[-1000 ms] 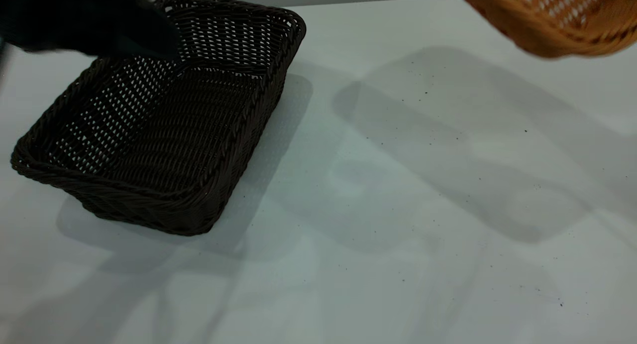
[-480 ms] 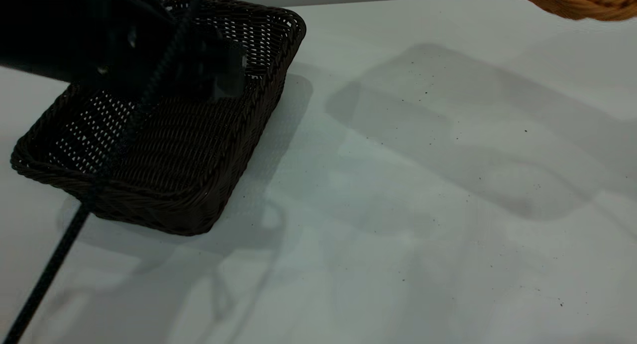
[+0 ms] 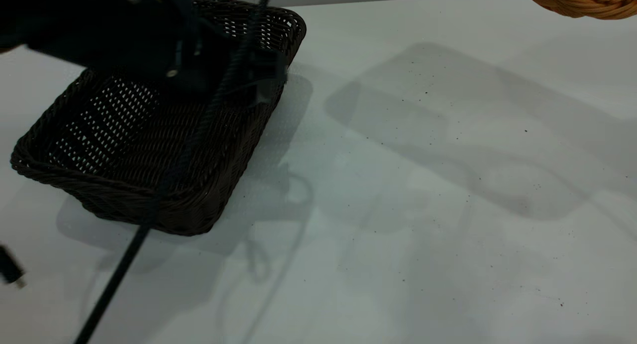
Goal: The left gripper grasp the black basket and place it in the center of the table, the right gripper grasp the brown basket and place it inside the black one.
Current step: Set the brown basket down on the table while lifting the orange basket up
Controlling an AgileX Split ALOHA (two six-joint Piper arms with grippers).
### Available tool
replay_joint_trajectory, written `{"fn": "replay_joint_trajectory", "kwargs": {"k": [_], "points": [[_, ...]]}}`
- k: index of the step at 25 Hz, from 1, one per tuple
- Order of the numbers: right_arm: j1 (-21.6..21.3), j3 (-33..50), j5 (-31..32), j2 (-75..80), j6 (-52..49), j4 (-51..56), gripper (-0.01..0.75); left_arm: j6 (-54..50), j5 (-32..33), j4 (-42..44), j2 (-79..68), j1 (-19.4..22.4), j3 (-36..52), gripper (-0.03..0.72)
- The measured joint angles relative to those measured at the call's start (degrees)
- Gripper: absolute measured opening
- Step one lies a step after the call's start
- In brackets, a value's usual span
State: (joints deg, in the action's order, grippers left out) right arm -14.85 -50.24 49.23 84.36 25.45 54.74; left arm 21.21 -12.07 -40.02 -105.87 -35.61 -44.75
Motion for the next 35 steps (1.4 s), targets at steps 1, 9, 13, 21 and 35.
{"fn": "replay_joint_trajectory", "kwargs": {"k": [1,9,13,21,35], "points": [[0.0,0.0,0.0,0.0,0.1,0.1,0.110,0.0,0.0,0.0,-0.8,0.0,-0.7,0.396],[0.0,0.0,-0.2,0.0,0.6,0.2,0.110,0.1,-0.1,0.0,-5.2,0.0,-1.5,0.396],[0.0,0.1,-0.3,0.0,0.8,0.5,0.110,0.9,-0.5,0.2,-5.9,0.0,-1.5,0.353],[0.0,0.1,-0.6,0.0,2.4,2.5,0.110,9.6,0.9,0.3,-5.8,0.0,-1.5,0.141],[0.0,0.1,-0.9,0.0,4.5,3.7,0.109,51.3,28.1,0.5,0.3,0.0,-1.4,0.130]]}}
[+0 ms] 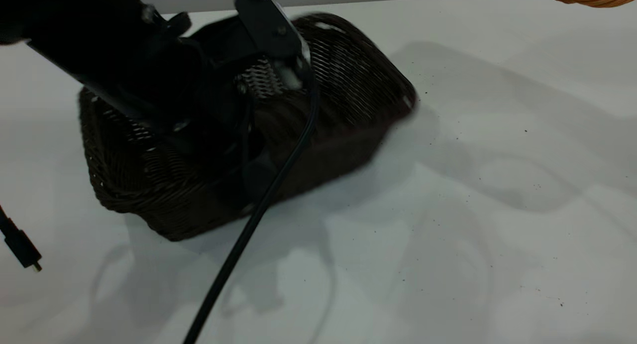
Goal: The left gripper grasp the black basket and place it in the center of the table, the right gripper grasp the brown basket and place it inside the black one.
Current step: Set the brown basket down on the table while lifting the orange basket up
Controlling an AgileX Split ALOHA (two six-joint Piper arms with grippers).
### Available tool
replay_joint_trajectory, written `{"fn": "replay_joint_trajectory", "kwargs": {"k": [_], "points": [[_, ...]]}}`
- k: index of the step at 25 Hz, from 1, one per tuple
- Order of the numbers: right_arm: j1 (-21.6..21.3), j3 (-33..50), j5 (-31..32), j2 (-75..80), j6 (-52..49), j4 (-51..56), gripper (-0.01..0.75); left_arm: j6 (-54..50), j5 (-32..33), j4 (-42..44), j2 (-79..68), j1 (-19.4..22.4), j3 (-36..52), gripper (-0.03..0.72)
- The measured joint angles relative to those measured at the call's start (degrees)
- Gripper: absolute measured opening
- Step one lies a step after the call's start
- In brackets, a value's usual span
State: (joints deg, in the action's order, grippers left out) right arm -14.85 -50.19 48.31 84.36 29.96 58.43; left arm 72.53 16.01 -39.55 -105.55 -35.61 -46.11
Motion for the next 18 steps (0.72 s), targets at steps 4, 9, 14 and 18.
{"fn": "replay_joint_trajectory", "kwargs": {"k": [4,9,14,18], "points": [[0.0,0.0,-0.7,0.0,1.1,0.3,0.109,8.8,8.1,2.6,0.8,0.0,0.0,0.130],[0.0,0.0,-0.8,0.0,2.8,2.2,0.109,10.4,17.7,10.4,0.8,0.0,0.0,0.130],[0.0,0.0,-0.7,0.0,3.3,2.8,0.109,5.5,19.3,12.0,0.8,0.0,0.0,0.130],[0.0,0.0,-0.7,0.0,3.5,2.8,0.109,3.9,17.6,11.7,0.8,0.0,0.1,0.130]]}}
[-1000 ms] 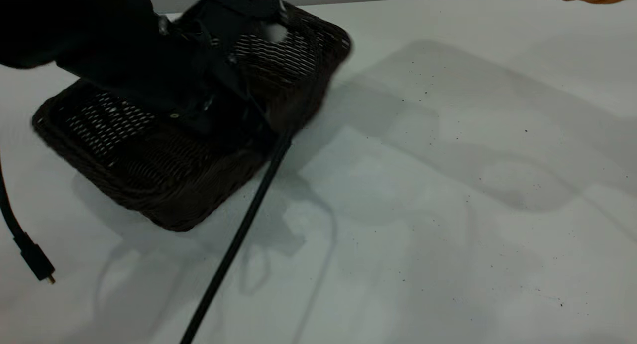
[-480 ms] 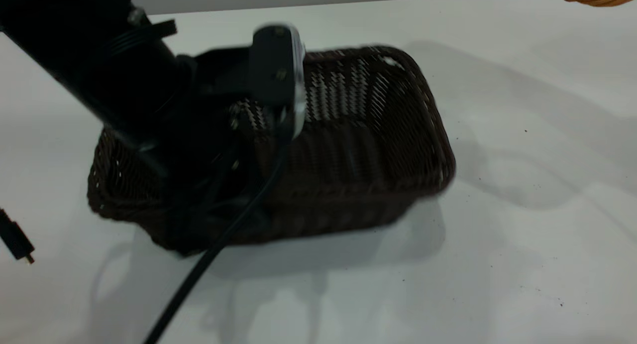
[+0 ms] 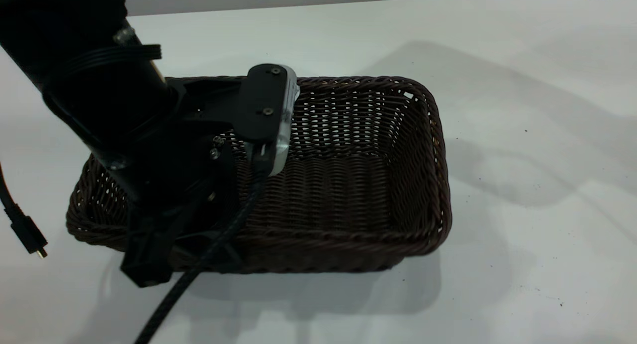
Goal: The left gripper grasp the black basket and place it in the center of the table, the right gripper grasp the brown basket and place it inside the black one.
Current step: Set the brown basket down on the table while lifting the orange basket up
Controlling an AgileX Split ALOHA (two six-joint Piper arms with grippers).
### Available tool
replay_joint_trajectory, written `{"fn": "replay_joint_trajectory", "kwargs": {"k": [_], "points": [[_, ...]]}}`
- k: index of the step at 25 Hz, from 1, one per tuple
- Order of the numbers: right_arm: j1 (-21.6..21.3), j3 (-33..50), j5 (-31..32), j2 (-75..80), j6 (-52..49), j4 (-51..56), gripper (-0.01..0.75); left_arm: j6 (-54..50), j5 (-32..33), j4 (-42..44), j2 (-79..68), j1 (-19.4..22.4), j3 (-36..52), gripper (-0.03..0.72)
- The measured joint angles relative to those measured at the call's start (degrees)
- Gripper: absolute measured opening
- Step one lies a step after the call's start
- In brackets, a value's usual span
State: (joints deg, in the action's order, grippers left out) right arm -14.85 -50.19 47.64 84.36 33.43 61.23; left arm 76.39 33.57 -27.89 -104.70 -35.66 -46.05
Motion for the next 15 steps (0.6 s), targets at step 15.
{"fn": "replay_joint_trajectory", "kwargs": {"k": [15], "points": [[0.0,0.0,0.0,0.0,0.4,-0.1,0.109,-1.7,-3.2,-0.3,0.0,0.0,0.0,0.132]]}}
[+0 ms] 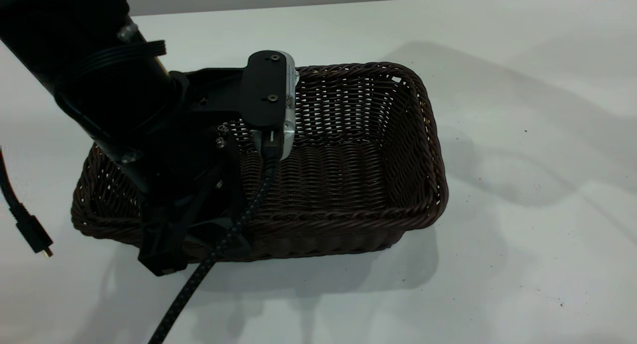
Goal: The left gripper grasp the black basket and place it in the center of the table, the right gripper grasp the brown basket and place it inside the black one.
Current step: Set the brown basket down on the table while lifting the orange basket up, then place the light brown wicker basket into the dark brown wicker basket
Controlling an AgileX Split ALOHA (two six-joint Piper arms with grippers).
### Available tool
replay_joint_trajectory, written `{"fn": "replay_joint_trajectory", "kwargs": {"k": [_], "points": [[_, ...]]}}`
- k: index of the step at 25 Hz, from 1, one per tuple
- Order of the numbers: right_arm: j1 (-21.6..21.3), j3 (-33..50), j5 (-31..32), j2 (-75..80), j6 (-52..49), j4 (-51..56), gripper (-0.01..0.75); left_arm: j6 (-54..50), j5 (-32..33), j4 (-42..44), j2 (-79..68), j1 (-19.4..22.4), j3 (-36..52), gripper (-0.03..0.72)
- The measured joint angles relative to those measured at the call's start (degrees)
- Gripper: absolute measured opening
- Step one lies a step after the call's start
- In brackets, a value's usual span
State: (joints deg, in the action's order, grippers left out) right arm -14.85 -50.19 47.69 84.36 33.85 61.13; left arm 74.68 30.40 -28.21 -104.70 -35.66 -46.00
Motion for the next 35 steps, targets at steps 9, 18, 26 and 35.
{"fn": "replay_joint_trajectory", "kwargs": {"k": [9,18,26,35], "points": [[0.0,0.0,0.2,0.0,0.0,0.0,0.109,-0.1,1.0,-5.2,0.4,0.1,-0.1,0.476],[0.0,-0.1,0.6,0.0,-0.1,0.3,0.109,-1.5,3.5,-8.6,11.8,0.1,-0.2,0.600],[0.1,-5.6,8.8,0.0,-3.3,-6.3,0.109,-3.0,1.0,-13.2,31.7,0.1,-0.2,0.602],[6.5,-11.8,11.0,0.6,-11.1,-10.2,0.108,-2.7,-15.3,-19.5,54.2,0.1,-0.2,0.603]]}}
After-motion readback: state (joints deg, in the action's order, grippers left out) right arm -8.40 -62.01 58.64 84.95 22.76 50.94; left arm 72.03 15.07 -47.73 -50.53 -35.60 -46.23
